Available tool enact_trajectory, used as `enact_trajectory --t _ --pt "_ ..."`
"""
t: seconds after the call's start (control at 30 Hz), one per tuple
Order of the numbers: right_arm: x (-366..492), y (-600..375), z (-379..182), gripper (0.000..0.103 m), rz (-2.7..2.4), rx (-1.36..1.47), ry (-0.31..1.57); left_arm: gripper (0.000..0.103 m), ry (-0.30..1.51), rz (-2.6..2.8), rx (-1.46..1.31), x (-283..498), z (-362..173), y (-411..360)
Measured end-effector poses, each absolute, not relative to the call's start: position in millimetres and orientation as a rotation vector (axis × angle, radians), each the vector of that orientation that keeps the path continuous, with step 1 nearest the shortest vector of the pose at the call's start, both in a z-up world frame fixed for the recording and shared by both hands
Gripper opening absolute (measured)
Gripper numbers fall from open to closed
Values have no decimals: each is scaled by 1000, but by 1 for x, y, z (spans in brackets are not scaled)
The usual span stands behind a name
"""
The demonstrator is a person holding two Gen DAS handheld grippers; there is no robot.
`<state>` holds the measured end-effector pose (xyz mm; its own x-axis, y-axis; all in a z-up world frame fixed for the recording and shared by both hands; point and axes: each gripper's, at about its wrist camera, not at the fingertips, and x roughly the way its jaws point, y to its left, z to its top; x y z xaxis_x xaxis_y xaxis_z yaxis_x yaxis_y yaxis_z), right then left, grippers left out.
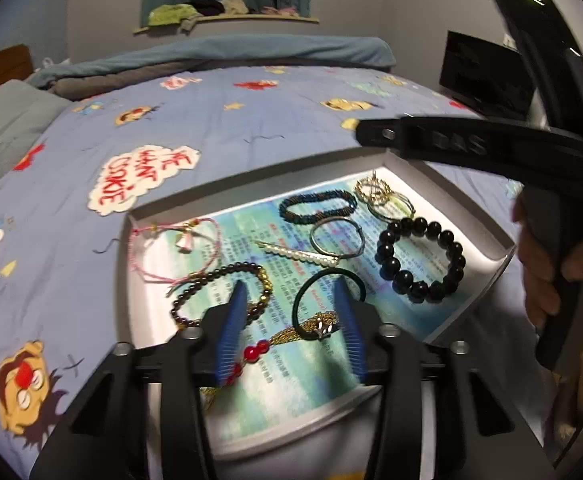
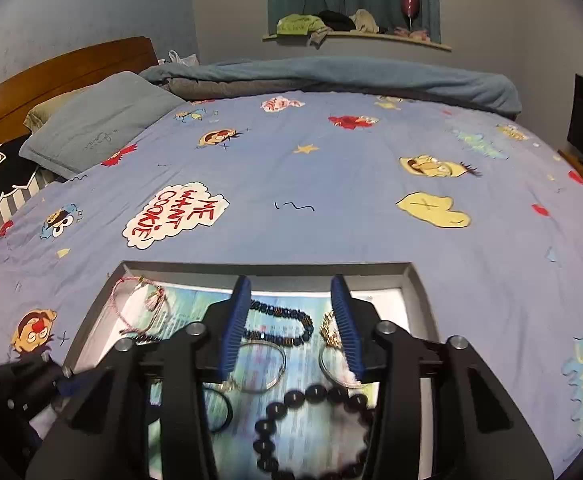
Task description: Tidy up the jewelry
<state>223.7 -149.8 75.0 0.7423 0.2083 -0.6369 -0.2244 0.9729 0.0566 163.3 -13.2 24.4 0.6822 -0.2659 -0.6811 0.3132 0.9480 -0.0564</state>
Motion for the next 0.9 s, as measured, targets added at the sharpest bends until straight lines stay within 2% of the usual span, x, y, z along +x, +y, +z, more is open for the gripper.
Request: enact_trajectory --t 0.03,0.1,0.3,0.53,0.9 --pt "215 -150 80 45 234 -29 685 59 745 -318 59 161 27 -11" --pt "201 -151 88 55 226 -39 665 63 733 -303 51 155 32 -8" --pt "158 -156 104 74 219 -53 637 76 686 -272 52 133 48 -1" --pt "107 -166 109 83 220 -45 624 87 652 -227 44 102 48 16" --pt "62 -184 75 96 199 -39 628 93 637 -141 79 67 28 30"
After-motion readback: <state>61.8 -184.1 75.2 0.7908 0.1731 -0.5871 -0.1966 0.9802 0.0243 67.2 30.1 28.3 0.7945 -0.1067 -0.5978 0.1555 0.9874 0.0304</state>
